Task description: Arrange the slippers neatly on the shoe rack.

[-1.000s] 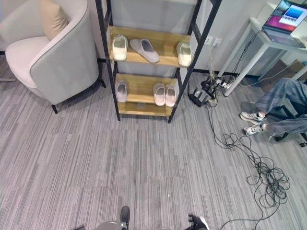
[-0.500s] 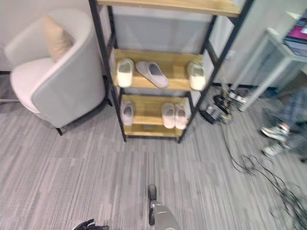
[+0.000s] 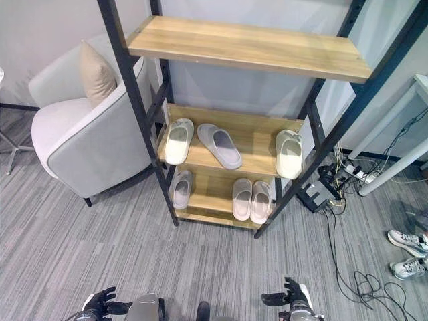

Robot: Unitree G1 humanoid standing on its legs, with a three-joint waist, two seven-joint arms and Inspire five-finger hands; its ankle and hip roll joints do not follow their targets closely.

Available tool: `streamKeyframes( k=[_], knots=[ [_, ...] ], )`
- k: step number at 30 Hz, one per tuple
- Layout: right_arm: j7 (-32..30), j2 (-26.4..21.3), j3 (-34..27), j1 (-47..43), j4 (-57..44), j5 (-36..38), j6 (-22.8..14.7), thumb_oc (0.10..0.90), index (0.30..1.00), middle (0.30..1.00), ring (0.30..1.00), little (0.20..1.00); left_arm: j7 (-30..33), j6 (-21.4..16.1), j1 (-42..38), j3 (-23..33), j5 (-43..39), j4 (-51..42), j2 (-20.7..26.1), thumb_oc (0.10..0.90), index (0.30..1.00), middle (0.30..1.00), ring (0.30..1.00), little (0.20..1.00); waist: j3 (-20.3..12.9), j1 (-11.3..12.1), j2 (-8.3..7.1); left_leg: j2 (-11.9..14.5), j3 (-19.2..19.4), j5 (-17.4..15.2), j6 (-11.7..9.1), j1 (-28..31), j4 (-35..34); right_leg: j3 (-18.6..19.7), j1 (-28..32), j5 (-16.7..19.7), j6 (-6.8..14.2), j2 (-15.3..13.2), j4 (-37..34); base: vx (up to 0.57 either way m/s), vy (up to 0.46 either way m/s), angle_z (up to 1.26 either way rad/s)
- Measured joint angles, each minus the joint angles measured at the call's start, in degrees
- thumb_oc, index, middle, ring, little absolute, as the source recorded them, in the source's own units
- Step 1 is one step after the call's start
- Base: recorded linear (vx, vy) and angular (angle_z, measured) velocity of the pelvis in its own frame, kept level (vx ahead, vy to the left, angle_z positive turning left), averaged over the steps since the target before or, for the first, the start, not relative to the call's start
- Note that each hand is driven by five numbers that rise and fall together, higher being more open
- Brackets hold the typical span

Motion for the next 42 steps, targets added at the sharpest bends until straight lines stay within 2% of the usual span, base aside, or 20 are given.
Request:
streamKeyframes(
  k=[1,3,6,7,10,11,13,14,15,16,18,20,22,26,30,33,34,38,39,42],
  knots=[
    [-0.2,-0.4,0.1,0.0,0.7,0.0,0.3,0.800,0.900,0.900,0.900,0.900,0.0,0.1,0.5,0.2,0.0,0.7,-0.9,0.800,0.900,0.900,0.900,0.900,0.6,0.0,1.41,-0.2,-0.3,3.0,-0.4,-0.1,-7.1,0.3,1.6,-0.6,1.3,0.9,-0.4,0.26,0.106,-0.37],
    [-0.1,0.3,0.3,0.6,0.8,0.0,0.3,0.800,0.900,0.900,0.900,0.900,0.0,0.1,1.7,1.5,0.0,3.2,-1.6,0.800,0.900,0.900,0.900,0.900,0.7,0.0,1.13,-1.1,-1.3,5.0,-0.4,-0.4,-6.6,1.6,3.8,-2.3,2.3,0.6,-1.0,0.22,0.108,-0.41],
    [0.3,1.0,0.4,3.1,0.4,0.0,0.3,0.800,0.900,0.900,0.900,0.900,0.0,0.8,2.9,2.5,-0.1,5.8,-2.0,0.800,0.900,0.900,0.900,0.900,0.3,-0.2,1.80,-2.1,-1.1,7.8,2.7,3.5,-8.0,3.1,7.2,-5.4,4.2,0.2,-0.6,0.22,0.178,-0.21],
    [0.3,2.6,0.2,4.8,0.0,-0.1,0.7,0.800,0.900,0.900,0.900,0.900,0.0,1.2,3.6,2.7,-0.1,7.0,-1.2,0.800,0.900,0.900,0.900,0.900,0.0,-0.7,0.16,-3.7,-0.6,9.0,4.1,7.0,-10.3,3.3,8.3,-8.0,5.2,-1.5,1.4,0.30,0.281,-0.11],
    [1.6,3.9,0.4,6.6,-1.2,-0.3,0.6,0.800,0.900,0.900,0.900,0.900,0.1,1.7,4.1,4.3,0.1,8.3,-1.6,0.800,0.900,0.900,0.900,0.900,-0.8,-0.2,-1.12,-5.4,1.5,7.5,6.3,11.5,-13.7,4.6,6.9,-9.1,7.6,-3.9,7.7,0.15,0.212,-0.28],
    [2.1,4.3,0.4,7.2,-2.5,-0.3,0.5,0.800,0.900,0.900,0.900,0.900,0.1,1.7,4.3,4.2,0.4,8.1,-1.6,0.800,0.900,0.900,0.900,0.900,-0.9,0.0,-1.22,-5.9,1.8,6.8,6.8,12.3,-14.2,4.6,5.7,-10.9,8.8,-4.9,10.9,0.08,0.154,-0.04],
    [2.9,5.0,0.4,6.6,-2.8,-0.3,0.3,0.800,0.900,0.900,0.900,0.900,0.2,1.8,3.0,4.0,0.5,6.9,-1.5,0.800,0.900,0.900,0.900,0.900,-1.0,0.0,-1.18,-6.9,1.9,5.7,8.4,13.1,-14.3,4.6,3.3,-12.9,9.6,-6.2,11.7,0.11,0.291,-0.04],
    [2.9,5.2,0.4,6.5,-2.9,-0.3,0.2,0.800,0.900,0.900,0.900,0.900,0.2,1.8,2.4,3.9,1.0,6.7,-1.5,0.800,0.900,0.900,0.900,0.900,-1.0,0.0,-1.23,-7.3,1.9,5.5,8.7,13.3,-14.4,4.8,2.8,-12.7,9.8,-6.7,11.5,0.07,0.299,0.05],
    [3.3,5.7,0.4,6.1,-3.3,-0.3,0.3,0.800,0.900,0.900,0.900,0.900,0.3,2.0,1.6,2.6,1.7,5.2,-1.2,0.800,0.900,0.900,0.900,0.900,-1.4,0.1,-1.71,-8.5,2.0,5.2,9.0,13.9,-15.1,4.8,1.0,-10.2,10.7,-8.1,11.5,0.03,0.215,0.12],
    [3.7,5.8,0.4,5.9,-3.8,-0.3,0.3,0.800,0.900,0.900,0.900,0.900,0.3,1.8,1.4,1.4,2.2,4.0,-1.0,0.800,0.900,0.900,0.900,0.900,-1.6,0.1,-1.79,-9.2,1.9,5.0,9.3,14.1,-15.2,4.8,-0.7,-10.8,11.0,-9.1,13.1,0.01,0.209,0.11],
    [4.3,5.9,0.5,5.6,-4.3,-0.3,0.3,0.800,0.900,0.900,0.900,0.900,0.3,0.6,1.0,-0.4,3.8,1.6,-1.1,0.800,0.900,0.900,0.900,0.900,-2.8,0.1,-0.74,-9.1,2.0,4.5,9.6,14.0,-15.2,4.9,-2.5,-10.7,11.7,-9.1,16.8,-0.04,0.183,-0.01],
    [4.4,5.9,0.6,5.1,-4.1,-0.3,0.2,0.800,0.900,0.900,0.900,0.900,0.3,0.9,0.1,-0.6,4.2,1.2,-1.1,0.800,0.900,0.900,0.900,0.900,-3.2,0.0,-0.62,-9.3,2.0,4.2,9.8,14.1,-14.9,5.0,-3.8,-10.2,12.5,-9.3,19.8,-0.05,0.154,-0.05],
    [4.3,5.8,0.6,4.0,-2.9,-0.3,0.4,0.800,0.900,0.900,0.900,0.900,0.4,1.1,-0.6,-2.4,4.9,2.0,-0.8,0.800,0.900,0.900,0.900,0.900,-3.3,-0.4,-0.23,-8.7,1.8,3.8,10.3,14.3,-15.0,6.0,-8.2,-10.5,12.8,-9.1,28.8,0.03,0.117,0.00],
    [4.1,5.5,0.6,6.1,-7.0,-0.4,1.0,0.800,0.900,0.900,0.900,0.900,0.2,1.2,0.3,-2.2,6.4,3.5,-1.2,0.800,0.900,0.900,0.900,0.900,-3.5,-0.4,-0.27,-8.6,2.1,3.5,11.2,15.2,-15.7,6.5,-9.6,-11.2,12.7,-9.9,27.0,0.06,-0.014,-0.07],
    [4.0,5.1,2.0,6.5,-12.0,-0.5,1.5,0.800,0.900,0.900,0.900,0.900,0.0,1.8,2.9,0.2,6.6,7.7,-2.0,0.800,0.900,0.900,0.900,0.900,-3.4,-1.5,0.33,-6.8,3.4,3.5,10.2,14.9,-16.0,6.2,-11.3,-8.8,13.0,-10.3,13.5,0.06,-0.129,-0.25],
    [3.9,5.1,2.1,8.5,-14.3,-1.9,1.3,0.800,0.900,0.900,0.900,0.900,0.0,2.5,5.0,0.2,6.6,7.8,-1.6,0.800,0.900,0.900,0.900,0.900,-3.6,-1.7,-1.32,-7.5,2.8,3.8,8.5,16.1,-16.1,6.5,-9.4,0.4,13.0,-10.9,6.9,0.08,-0.152,0.15],
    [3.9,4.8,2.1,8.8,-14.5,-2.5,1.7,0.800,0.900,0.900,0.900,0.900,0.0,2.5,5.3,0.2,6.6,7.2,-1.9,0.800,0.900,0.900,0.900,0.900,-3.6,-1.7,-0.70,-6.7,1.9,3.6,7.3,16.6,-16.1,6.4,-8.2,1.7,13.1,-10.4,5.9,0.12,-0.245,0.24],
    [3.9,3.6,2.3,10.1,-20.3,-2.6,1.4,0.800,0.900,0.900,0.900,0.900,0.1,2.4,6.9,0.2,6.6,5.4,-2.2,0.800,0.900,0.900,0.900,0.900,-4.1,-1.7,0.07,-4.8,1.2,4.6,5.0,16.9,-17.5,6.2,-7.4,2.0,11.0,-8.1,3.8,0.07,-0.176,0.06],
    [4.0,2.6,2.3,9.8,-22.4,-2.7,0.7,0.800,0.900,0.900,0.900,0.900,0.2,2.4,7.0,0.1,6.6,5.0,-2.6,0.800,0.900,0.900,0.900,0.900,-4.4,-1.7,0.58,-3.4,0.4,5.2,3.9,17.0,-18.2,5.5,-6.8,2.4,10.3,-6.7,3.3,0.09,-0.259,0.11],
    [3.6,1.2,3.0,11.2,-27.6,-5.2,0.7,0.800,0.900,0.900,0.900,0.900,0.7,2.4,6.8,-2.3,8.4,4.5,-2.7,0.800,0.900,0.900,0.900,0.900,-5.1,-1.8,1.26,-2.3,0.0,5.2,2.9,17.0,-17.8,4.9,-6.5,1.9,8.8,-5.5,3.0,0.02,-0.222,0.07]
  ],
)
